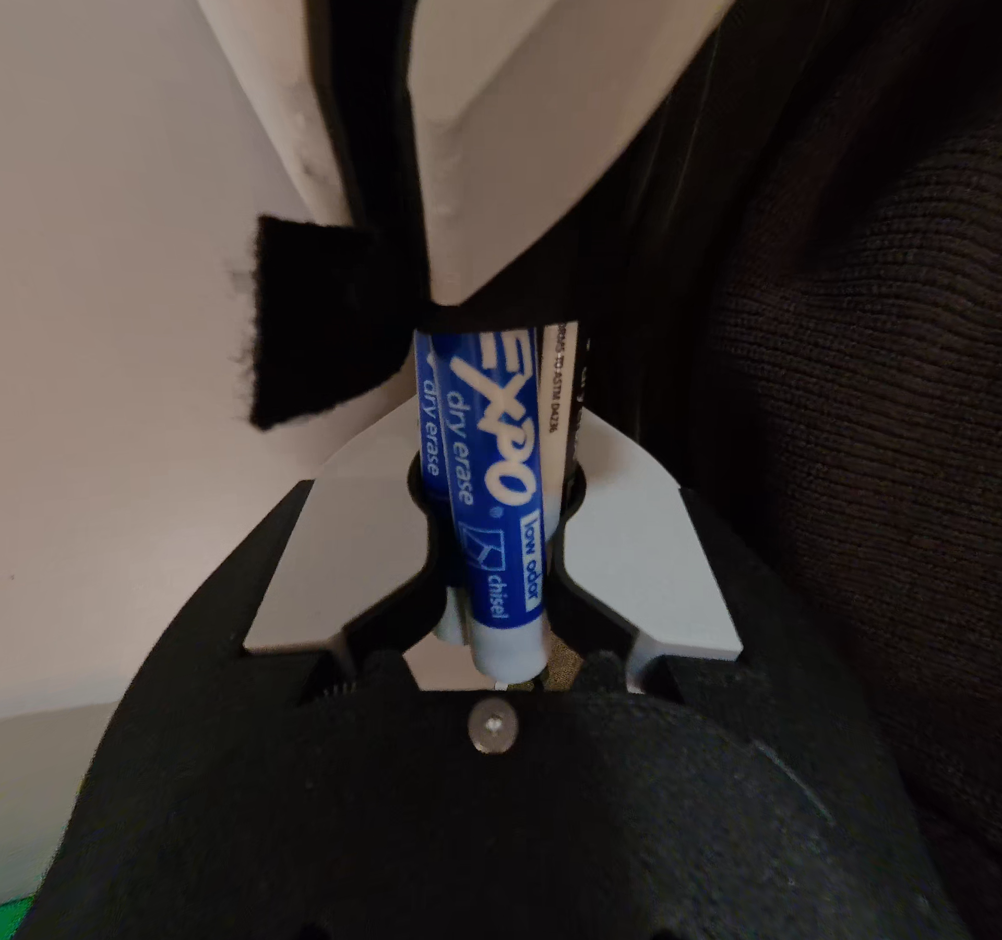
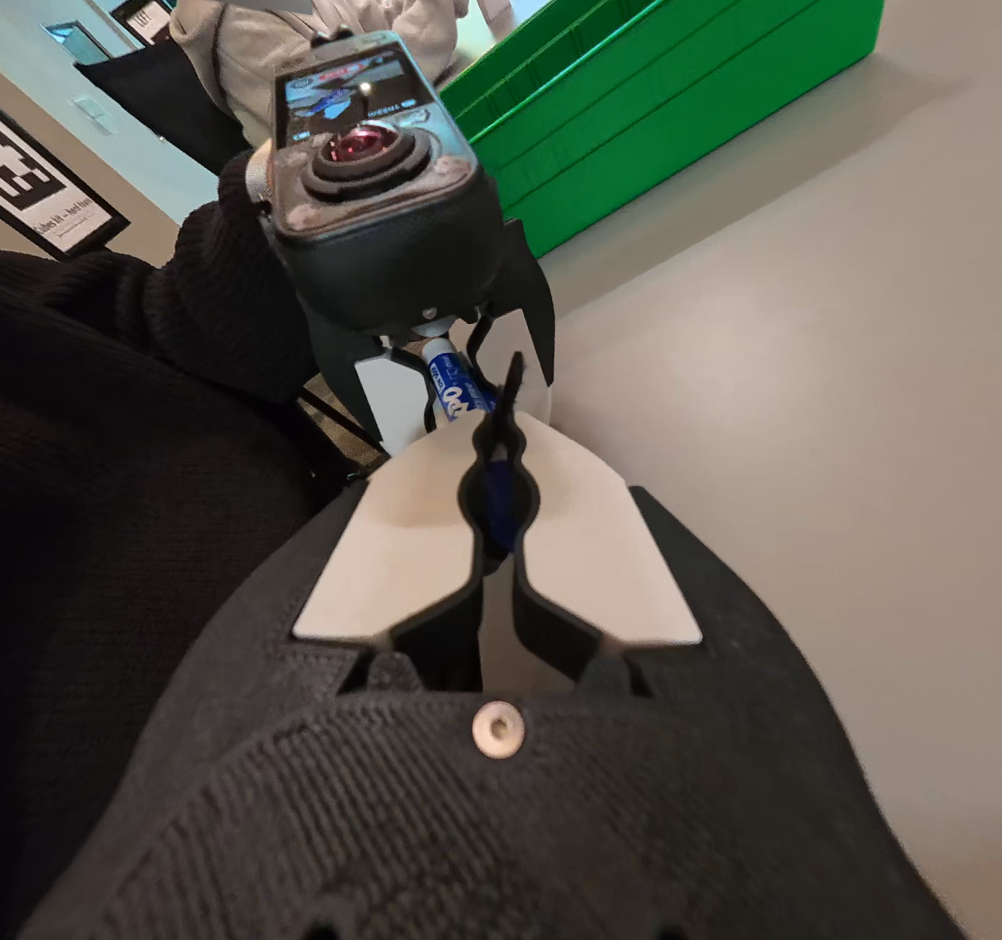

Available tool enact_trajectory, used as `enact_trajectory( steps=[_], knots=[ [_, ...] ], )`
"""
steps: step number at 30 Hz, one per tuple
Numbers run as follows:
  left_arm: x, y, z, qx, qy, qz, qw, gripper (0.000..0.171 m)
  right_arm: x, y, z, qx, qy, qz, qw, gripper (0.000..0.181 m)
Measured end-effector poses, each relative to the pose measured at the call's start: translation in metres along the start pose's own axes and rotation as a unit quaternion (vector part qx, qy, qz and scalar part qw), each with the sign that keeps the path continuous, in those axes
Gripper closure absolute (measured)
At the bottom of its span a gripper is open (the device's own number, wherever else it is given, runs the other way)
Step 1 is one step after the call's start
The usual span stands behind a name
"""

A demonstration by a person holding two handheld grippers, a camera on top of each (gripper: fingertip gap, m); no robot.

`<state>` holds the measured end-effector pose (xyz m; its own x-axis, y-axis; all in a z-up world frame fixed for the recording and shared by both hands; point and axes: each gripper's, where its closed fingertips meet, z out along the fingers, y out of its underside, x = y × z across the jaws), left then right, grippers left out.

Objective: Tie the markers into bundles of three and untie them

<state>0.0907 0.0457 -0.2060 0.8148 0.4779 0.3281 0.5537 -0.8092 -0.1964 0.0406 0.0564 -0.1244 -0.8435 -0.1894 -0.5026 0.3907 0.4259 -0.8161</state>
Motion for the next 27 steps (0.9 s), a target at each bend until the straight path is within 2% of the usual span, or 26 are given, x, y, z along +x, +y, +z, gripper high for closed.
enact_trajectory(
  steps=[1,3,10,16,19,27],
  knots=[
    [0.001,0.000,0.000,-0.002,0.001,0.001,1.000,0.127,0.000,0.001,0.000,-0.001,-0.001,0.000,1.000,0.173],
    [0.002,0.000,0.001,-0.005,0.001,0.002,1.000,0.127,0.002,0.003,0.000,-0.003,0.000,0.004,1.000,0.148],
    [0.005,0.000,0.001,-0.009,0.005,0.008,1.000,0.127,-0.003,0.011,-0.010,-0.020,-0.059,0.038,0.997,0.123],
    [0.021,-0.008,0.001,0.004,0.032,0.041,0.999,0.126,-0.017,0.009,-0.012,0.004,-0.157,0.101,0.982,0.128],
    [0.027,-0.011,0.000,0.005,0.037,0.051,0.998,0.126,-0.031,0.016,-0.010,-0.018,-0.202,0.115,0.972,0.127],
    [0.042,-0.017,-0.003,0.009,0.048,0.073,0.996,0.126,-0.047,0.022,-0.008,-0.031,-0.254,0.124,0.959,0.143]
  ],
)
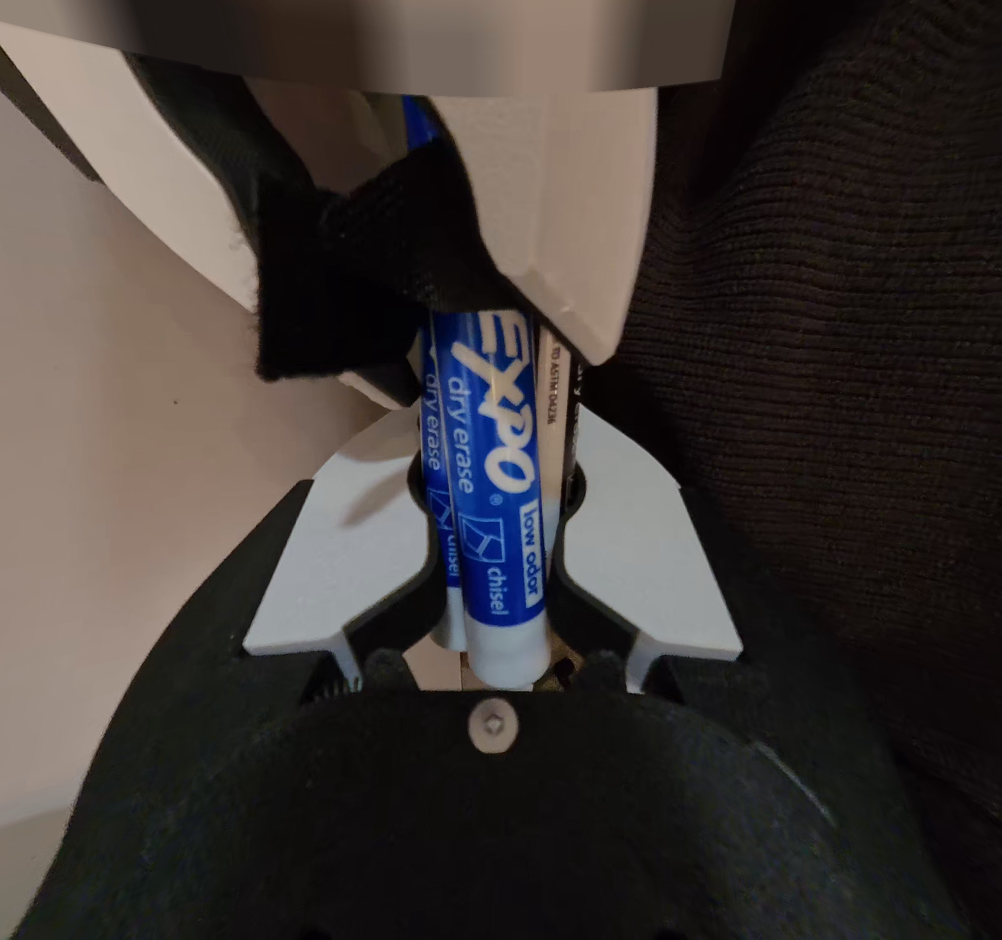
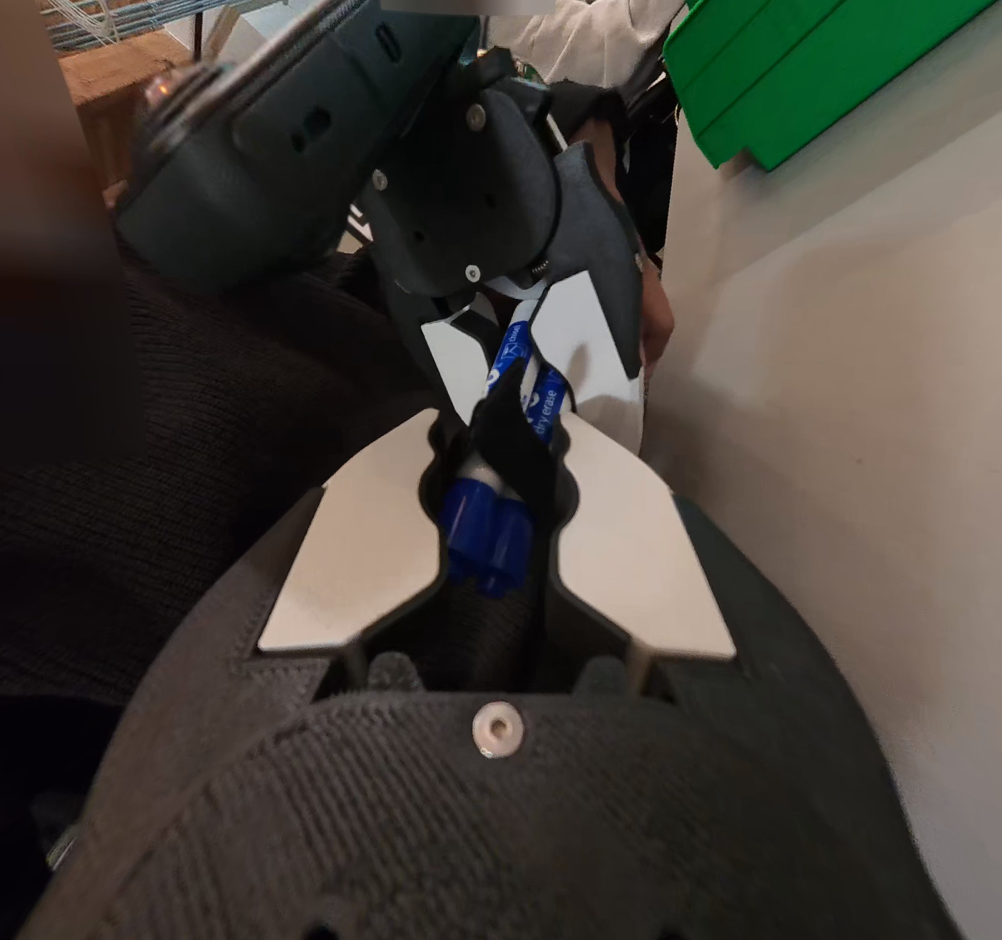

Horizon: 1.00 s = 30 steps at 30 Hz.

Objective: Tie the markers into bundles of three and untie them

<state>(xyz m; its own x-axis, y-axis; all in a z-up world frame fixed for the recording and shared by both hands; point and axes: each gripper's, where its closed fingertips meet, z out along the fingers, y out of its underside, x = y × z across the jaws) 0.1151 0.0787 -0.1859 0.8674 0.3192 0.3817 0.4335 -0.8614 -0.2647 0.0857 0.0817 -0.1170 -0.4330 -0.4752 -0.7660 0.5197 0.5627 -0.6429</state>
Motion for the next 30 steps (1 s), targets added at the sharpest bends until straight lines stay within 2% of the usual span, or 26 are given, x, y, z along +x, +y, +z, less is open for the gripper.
enact_trajectory(
  steps=[5,11,14,22,24,26,28,30],
  knots=[
    [0.000,0.001,0.000,-0.006,-0.007,0.000,1.000,0.127,-0.003,-0.006,-0.006,0.010,0.004,-0.017,1.000,0.162],
    [0.000,0.001,-0.002,-0.005,-0.010,-0.004,1.000,0.127,-0.003,-0.009,-0.006,0.019,0.003,-0.016,1.000,0.165],
    [-0.005,0.006,0.000,-0.022,-0.022,-0.015,0.999,0.126,0.003,-0.011,-0.006,0.016,0.035,-0.040,0.998,0.177],
    [-0.010,0.009,0.002,-0.030,-0.035,-0.017,0.999,0.127,0.011,-0.009,-0.006,-0.021,0.095,-0.075,0.992,0.178],
    [-0.012,0.006,0.002,-0.022,-0.041,-0.017,0.999,0.127,0.012,-0.013,-0.009,-0.014,0.117,-0.074,0.990,0.175],
    [-0.025,0.008,-0.001,-0.018,-0.075,-0.020,0.997,0.126,0.011,-0.024,-0.018,0.020,0.143,-0.081,0.986,0.138],
    [-0.042,0.009,-0.006,-0.006,-0.121,-0.038,0.992,0.126,0.012,-0.038,-0.035,0.066,0.181,-0.086,0.977,0.134],
    [-0.053,0.017,-0.009,0.004,-0.158,-0.063,0.985,0.126,0.020,-0.046,-0.060,0.112,0.253,-0.100,0.956,0.134]
  ],
)
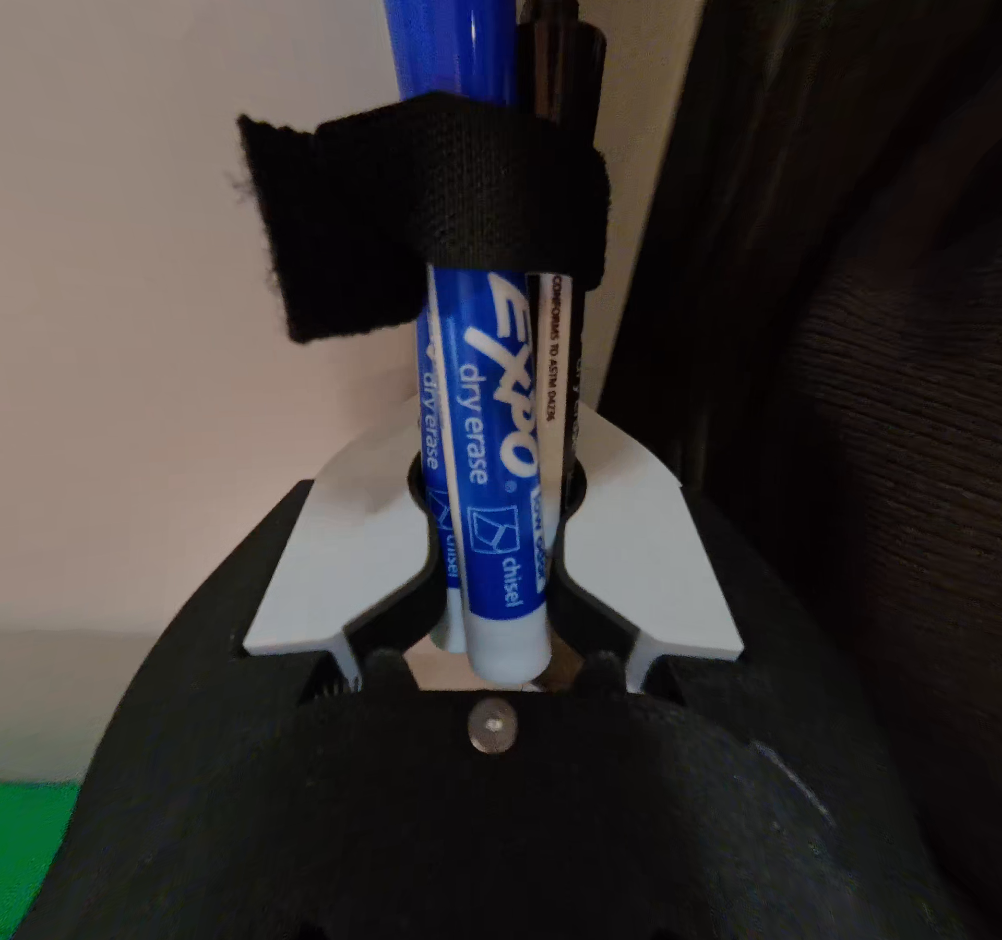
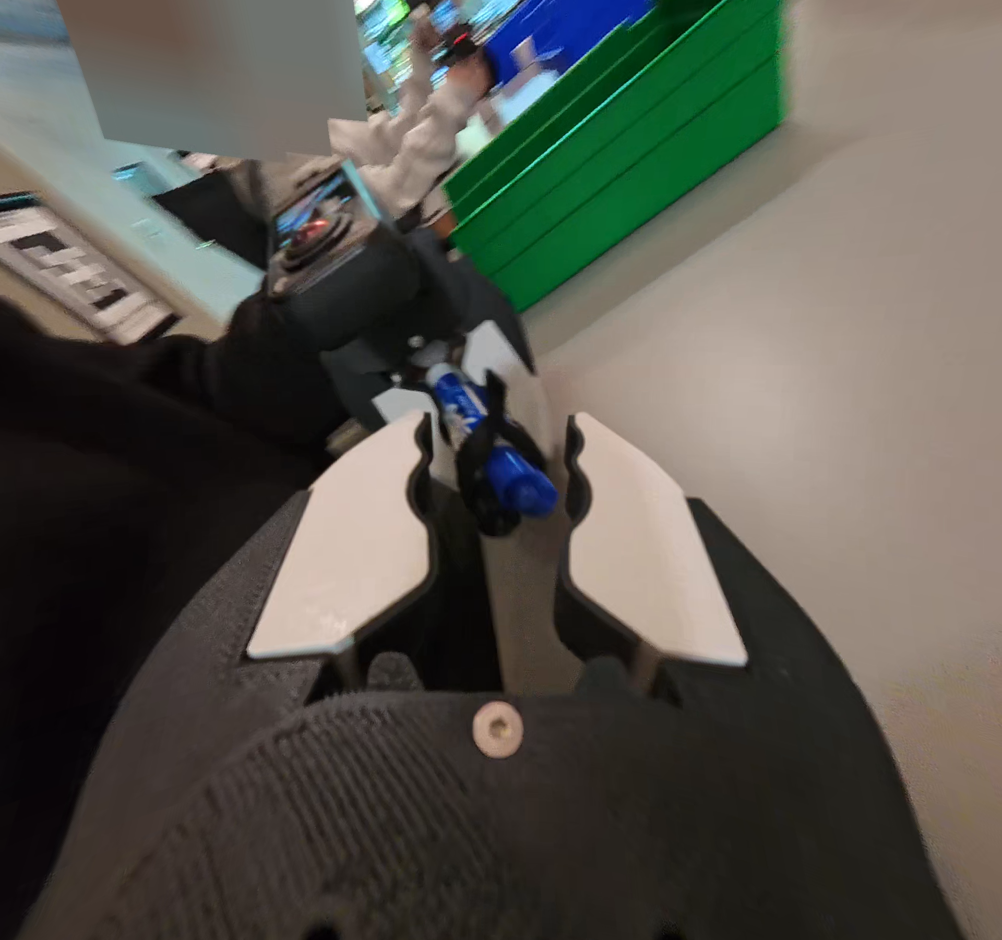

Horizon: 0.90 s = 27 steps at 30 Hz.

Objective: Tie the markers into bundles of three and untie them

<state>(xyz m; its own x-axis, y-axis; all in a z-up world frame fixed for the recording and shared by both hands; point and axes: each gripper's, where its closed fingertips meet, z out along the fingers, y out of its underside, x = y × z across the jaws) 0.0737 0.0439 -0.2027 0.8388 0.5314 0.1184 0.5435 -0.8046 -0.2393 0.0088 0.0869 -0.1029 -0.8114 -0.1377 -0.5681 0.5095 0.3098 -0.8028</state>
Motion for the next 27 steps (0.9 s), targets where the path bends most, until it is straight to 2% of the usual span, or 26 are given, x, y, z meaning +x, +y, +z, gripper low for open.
enact_trajectory(
  steps=[2,4,8,10,12,14,16,19,22,23,27],
  knots=[
    [-0.005,0.010,0.001,-0.001,-0.017,-0.041,0.999,0.126,0.012,-0.007,-0.017,0.043,0.067,-0.027,0.997,0.134],
    [-0.005,0.014,0.001,0.013,-0.023,-0.066,0.997,0.126,0.013,-0.012,-0.029,0.088,0.103,-0.037,0.990,0.136],
    [-0.010,-0.003,-0.004,0.087,-0.050,-0.117,0.988,0.126,0.008,-0.019,-0.038,0.138,0.140,-0.022,0.980,0.139],
    [-0.018,-0.013,-0.008,0.131,-0.073,-0.156,0.976,0.126,0.012,-0.015,-0.041,0.134,0.183,-0.029,0.974,0.142],
    [-0.023,-0.019,-0.011,0.156,-0.083,-0.182,0.967,0.126,0.006,-0.007,-0.038,0.118,0.193,-0.048,0.973,0.146],
    [-0.023,-0.022,-0.012,0.165,-0.079,-0.196,0.963,0.126,0.001,-0.001,-0.031,0.102,0.205,-0.072,0.971,0.158],
    [-0.021,-0.026,-0.011,0.170,-0.074,-0.194,0.963,0.126,-0.002,0.003,-0.025,0.080,0.221,-0.123,0.964,0.158],
    [-0.017,-0.033,-0.007,0.178,-0.071,-0.187,0.964,0.127,-0.003,0.008,-0.020,0.045,0.257,-0.233,0.937,0.162],
    [-0.014,-0.036,-0.001,0.179,-0.071,-0.181,0.964,0.127,-0.005,0.010,-0.018,0.035,0.277,-0.292,0.915,0.175],
    [-0.013,-0.036,0.001,0.176,-0.073,-0.178,0.966,0.127,-0.007,0.011,-0.016,0.033,0.272,-0.302,0.913,0.181],
    [-0.007,-0.033,0.010,0.163,-0.069,-0.165,0.970,0.127,-0.009,0.020,-0.006,0.021,0.251,-0.286,0.925,0.181]
  ],
)
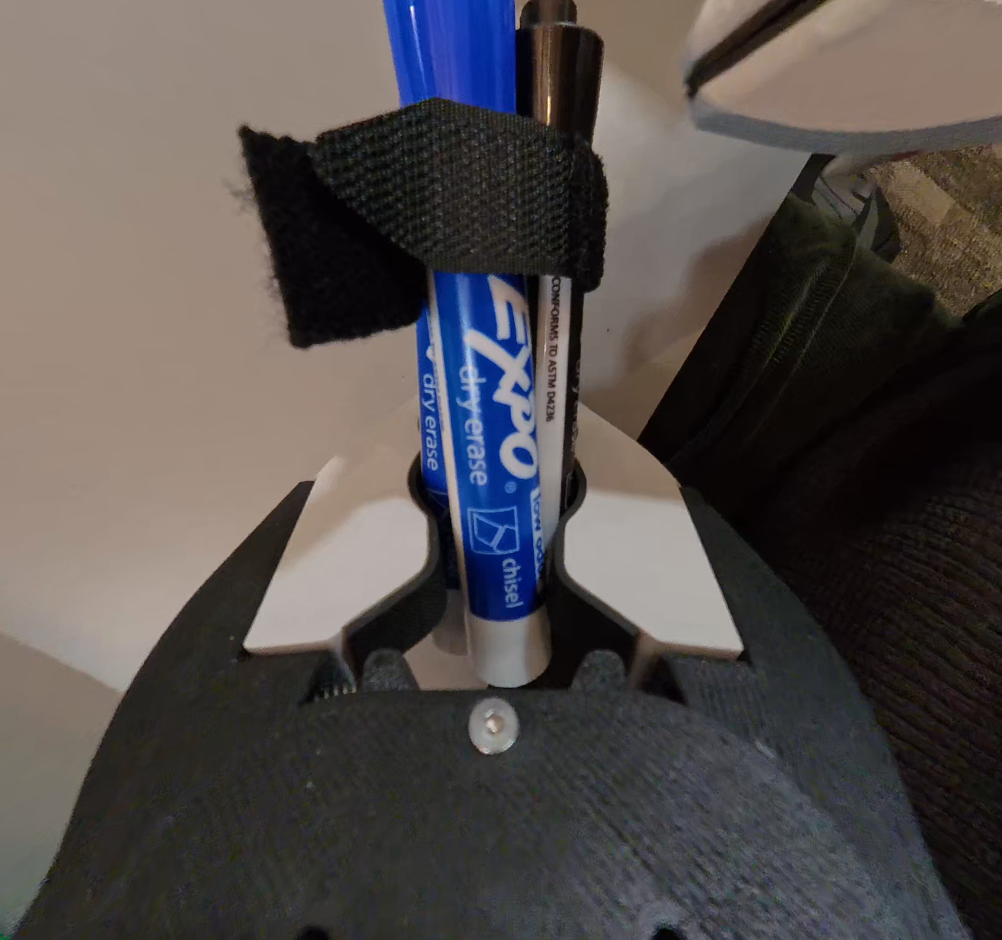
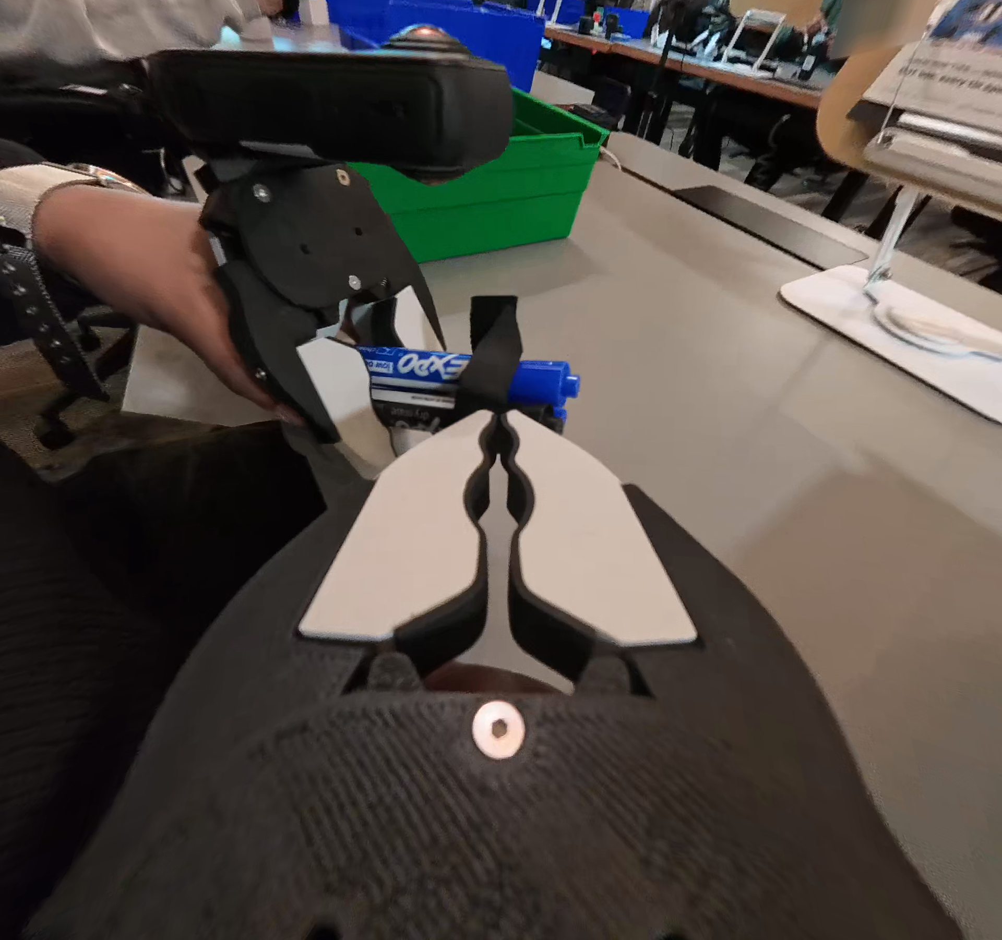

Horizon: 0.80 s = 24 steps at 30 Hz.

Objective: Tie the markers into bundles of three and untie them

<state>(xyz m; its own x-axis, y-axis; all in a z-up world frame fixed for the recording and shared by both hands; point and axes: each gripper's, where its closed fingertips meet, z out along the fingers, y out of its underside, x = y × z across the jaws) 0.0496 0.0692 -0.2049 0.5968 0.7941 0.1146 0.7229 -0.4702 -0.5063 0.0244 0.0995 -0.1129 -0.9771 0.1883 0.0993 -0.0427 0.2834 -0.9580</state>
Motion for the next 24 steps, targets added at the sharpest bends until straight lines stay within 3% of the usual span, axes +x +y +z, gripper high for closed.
enact_trajectory(
  steps=[6,16,20,24],
  knots=[
    [0.006,0.006,0.002,-0.001,0.017,-0.001,1.000,0.127,-0.007,0.014,0.010,-0.042,-0.013,-0.002,0.999,0.181],
    [0.009,0.008,0.003,0.001,0.013,0.006,1.000,0.127,-0.034,0.018,0.017,-0.055,-0.071,-0.016,0.996,0.181],
    [0.012,0.008,0.003,-0.001,0.017,0.019,1.000,0.126,-0.032,0.005,0.010,-0.026,-0.081,-0.008,0.996,0.168],
    [0.031,0.011,0.002,-0.009,0.065,0.038,0.997,0.126,-0.024,-0.006,0.002,-0.005,-0.084,0.008,0.996,0.145]
  ],
)
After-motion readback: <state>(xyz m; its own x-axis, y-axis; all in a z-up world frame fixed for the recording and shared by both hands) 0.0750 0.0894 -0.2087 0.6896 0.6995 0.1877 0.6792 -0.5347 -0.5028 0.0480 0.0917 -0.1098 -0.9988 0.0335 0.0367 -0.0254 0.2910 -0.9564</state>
